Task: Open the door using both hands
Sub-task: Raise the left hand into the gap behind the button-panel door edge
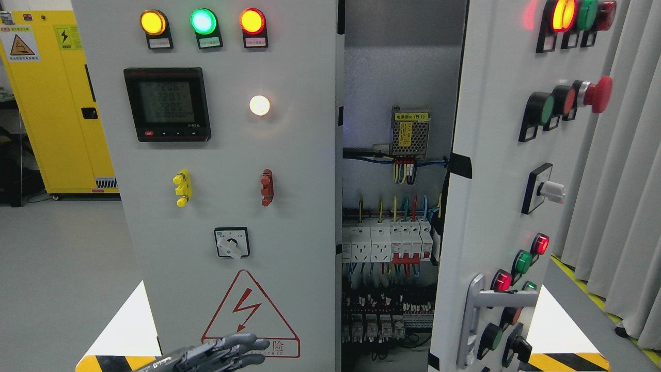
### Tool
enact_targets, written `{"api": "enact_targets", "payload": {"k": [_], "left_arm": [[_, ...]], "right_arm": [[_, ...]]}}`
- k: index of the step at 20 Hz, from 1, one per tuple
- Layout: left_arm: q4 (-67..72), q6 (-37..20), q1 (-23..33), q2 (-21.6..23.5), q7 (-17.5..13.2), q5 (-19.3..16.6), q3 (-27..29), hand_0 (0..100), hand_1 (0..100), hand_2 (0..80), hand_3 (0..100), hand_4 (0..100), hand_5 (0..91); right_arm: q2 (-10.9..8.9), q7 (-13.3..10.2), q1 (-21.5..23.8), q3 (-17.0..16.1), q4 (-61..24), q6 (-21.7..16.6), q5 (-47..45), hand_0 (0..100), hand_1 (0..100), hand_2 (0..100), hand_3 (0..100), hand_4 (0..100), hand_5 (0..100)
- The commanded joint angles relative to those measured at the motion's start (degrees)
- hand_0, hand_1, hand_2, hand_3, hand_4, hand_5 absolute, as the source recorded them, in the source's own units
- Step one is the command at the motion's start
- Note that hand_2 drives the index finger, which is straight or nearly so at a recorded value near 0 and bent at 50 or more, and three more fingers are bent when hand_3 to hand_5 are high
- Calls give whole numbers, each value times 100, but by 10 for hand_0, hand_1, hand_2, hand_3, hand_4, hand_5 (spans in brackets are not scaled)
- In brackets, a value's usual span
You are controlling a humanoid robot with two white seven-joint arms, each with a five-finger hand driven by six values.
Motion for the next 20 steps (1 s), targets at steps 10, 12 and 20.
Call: {"api": "enact_targets", "payload": {"k": [10, 12, 20], "left_arm": [[1729, 1134, -3260, -1192, 19, 801, -1897, 120, 556, 0, 0, 0, 0], [1904, 1196, -3488, -1421, 27, 783, -2002, 120, 556, 0, 0, 0, 0], [2758, 1565, -4359, -2572, 45, 695, -2046, 120, 556, 0, 0, 0, 0]], "right_arm": [[0, 0, 53, 0, 0, 5, 0, 0, 500, 40, 0, 0, 0], [0, 0, 53, 0, 0, 5, 0, 0, 500, 40, 0, 0, 0], [0, 0, 53, 0, 0, 5, 0, 0, 500, 40, 0, 0, 0]]}}
